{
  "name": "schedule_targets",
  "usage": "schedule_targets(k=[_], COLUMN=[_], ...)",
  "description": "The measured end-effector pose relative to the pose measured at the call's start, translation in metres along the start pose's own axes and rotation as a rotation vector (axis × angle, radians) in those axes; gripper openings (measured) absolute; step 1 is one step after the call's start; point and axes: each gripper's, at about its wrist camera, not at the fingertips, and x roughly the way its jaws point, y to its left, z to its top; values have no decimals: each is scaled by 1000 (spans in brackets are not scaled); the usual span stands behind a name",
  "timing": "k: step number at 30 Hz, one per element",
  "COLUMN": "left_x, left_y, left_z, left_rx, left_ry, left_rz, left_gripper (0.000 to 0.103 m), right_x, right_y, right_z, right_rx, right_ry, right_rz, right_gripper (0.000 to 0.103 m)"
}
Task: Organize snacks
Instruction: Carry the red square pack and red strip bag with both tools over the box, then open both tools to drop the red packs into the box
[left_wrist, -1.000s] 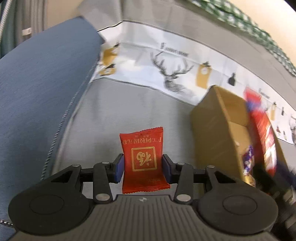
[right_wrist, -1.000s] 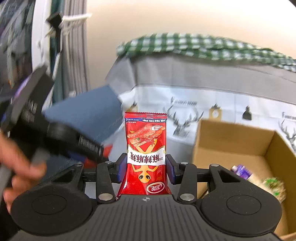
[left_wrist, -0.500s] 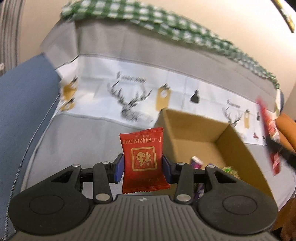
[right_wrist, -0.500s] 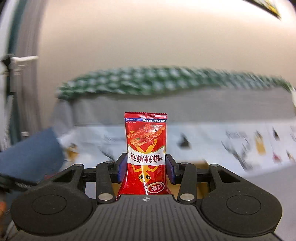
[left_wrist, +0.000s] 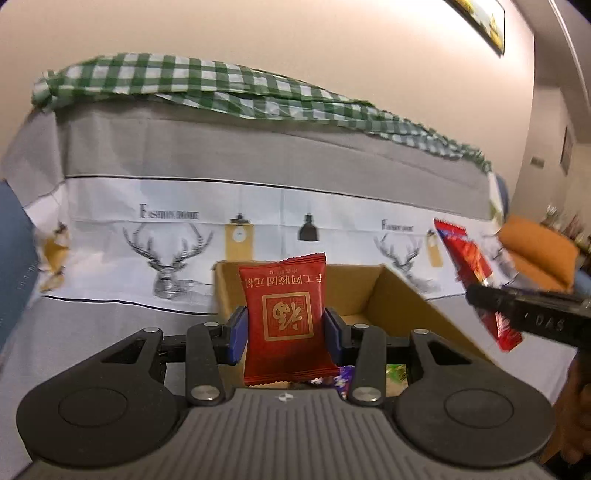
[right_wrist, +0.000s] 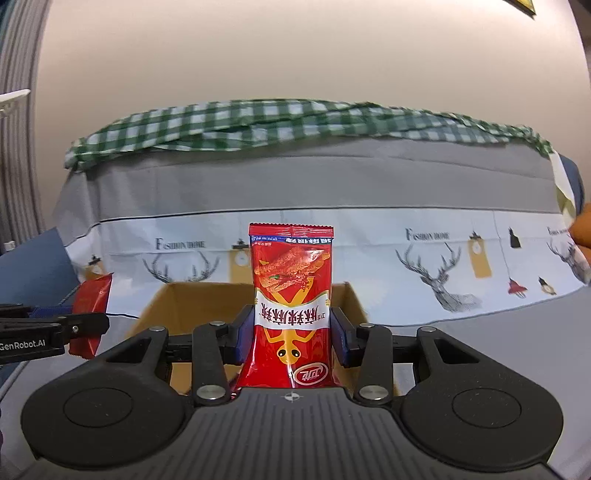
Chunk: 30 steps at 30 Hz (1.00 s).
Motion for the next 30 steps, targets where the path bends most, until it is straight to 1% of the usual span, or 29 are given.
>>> schedule_targets(k=[2,5,11,13,15,16,17,18,19,20,21,23,24,26,28,30], left_x=[8,17,20,20,21,21,20,18,16,16,15,12,10,4,-5,-15], left_y=[0,-1,-14,-18,-23,-24,-25,-25,-24,-23,-21,-15,-13,-10,-9,-10], left_z=[-2,-3,-5,-5,-4,-4,-5,-5,-5,-5,-5,-5,-5,-5,-7,-8], left_rx=[2,-27,-13,-14,-9,-12,-13,-9,-4,-5,-12,-33,-39,-38,-20,-5], left_ry=[15,30,7,-5,-9,-3,-10,-19,-21,-20,-20,-26,-28,-32,-42,-50], left_rz=[0,-21,-60,-91,-132,-157,-164,-163,-160,-151,-141,-124,-112,-83,-50,-23], left_gripper=[47,47,47,48,56,68,71,71,71,73,74,83,85,88,92,92], right_x=[3,7,13,12,13,14,15,15,15,14,13,13,13,12,9,5], right_y=[-8,-19,-23,-20,-17,-16,-14,-11,-8,-6,-6,-7,-8,-8,-9,-10], right_z=[-1,-3,-5,-5,-5,-5,-6,-6,-7,-7,-7,-7,-7,-7,-7,-8], right_rx=[16,41,42,32,22,17,9,-4,-21,-31,-31,-18,-14,-10,-3,3], right_ry=[6,25,48,47,48,54,60,63,59,52,49,57,60,57,46,40], right_rz=[-12,-29,-37,-31,-20,-9,-2,-8,-24,-32,-32,-33,-40,-59,-71,-78], right_gripper=[44,44,44,44,45,49,59,69,85,87,87,90,92,101,102,102])
